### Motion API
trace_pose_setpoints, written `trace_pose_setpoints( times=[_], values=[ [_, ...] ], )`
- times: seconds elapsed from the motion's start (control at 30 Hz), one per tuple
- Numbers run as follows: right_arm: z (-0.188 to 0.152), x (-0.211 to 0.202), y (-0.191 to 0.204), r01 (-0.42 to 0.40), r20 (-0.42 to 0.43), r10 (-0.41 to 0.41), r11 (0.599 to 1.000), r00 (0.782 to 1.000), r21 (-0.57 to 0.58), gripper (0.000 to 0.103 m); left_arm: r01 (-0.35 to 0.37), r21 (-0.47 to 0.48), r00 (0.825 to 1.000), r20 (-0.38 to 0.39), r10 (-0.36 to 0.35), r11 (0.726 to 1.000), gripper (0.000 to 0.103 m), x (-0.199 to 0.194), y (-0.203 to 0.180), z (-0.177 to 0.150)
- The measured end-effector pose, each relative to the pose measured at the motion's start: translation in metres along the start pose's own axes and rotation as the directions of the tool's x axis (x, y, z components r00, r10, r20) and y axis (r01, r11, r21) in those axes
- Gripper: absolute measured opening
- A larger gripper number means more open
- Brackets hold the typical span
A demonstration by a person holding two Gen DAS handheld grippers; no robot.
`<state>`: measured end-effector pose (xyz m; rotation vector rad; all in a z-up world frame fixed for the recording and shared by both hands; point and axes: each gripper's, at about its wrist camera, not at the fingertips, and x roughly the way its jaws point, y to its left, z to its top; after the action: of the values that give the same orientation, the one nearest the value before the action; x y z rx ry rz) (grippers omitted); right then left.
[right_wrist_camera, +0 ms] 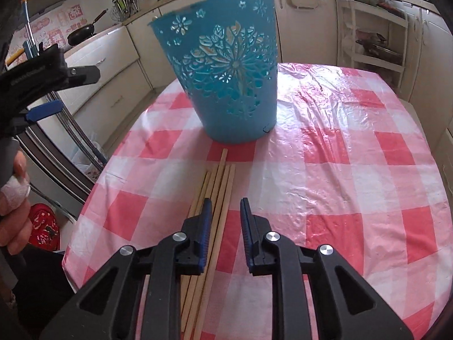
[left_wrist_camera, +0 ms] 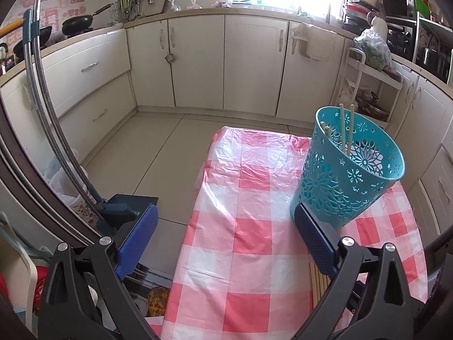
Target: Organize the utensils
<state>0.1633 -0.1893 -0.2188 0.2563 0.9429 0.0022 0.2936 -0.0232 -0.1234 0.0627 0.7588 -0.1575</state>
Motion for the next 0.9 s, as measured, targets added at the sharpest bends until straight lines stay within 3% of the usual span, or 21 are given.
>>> trace_pose_setpoints(
  times=[0.4, 0.5, 0.9],
  values=[
    [-0.008, 0.016, 0.004, 0.056, -0.039, -0.058, 0.997, 0.998, -0.06, 0.016, 0.016, 0.032, 0.999, -0.028, -0.015, 0.999, 0.094, 0.002, -0.003, -0.002],
    [-0.008, 0.015, 0.004, 0.063, -0.04, -0.066, 0.995, 0.997, -0.077, 0.011, 0.016, 0.042, 0.999, -0.039, -0.014, 0.999, 0.094, 0.005, -0.004, -0.003],
    [-0.016, -0.005, -0.045, 0.133, -0.028, -0.134, 0.99, 0.991, -0.052, 0.008, 0.018, 0.169, 0.994, -0.112, 0.001, 0.986, 0.094, 0.022, -0.03, -0.02]
  ],
)
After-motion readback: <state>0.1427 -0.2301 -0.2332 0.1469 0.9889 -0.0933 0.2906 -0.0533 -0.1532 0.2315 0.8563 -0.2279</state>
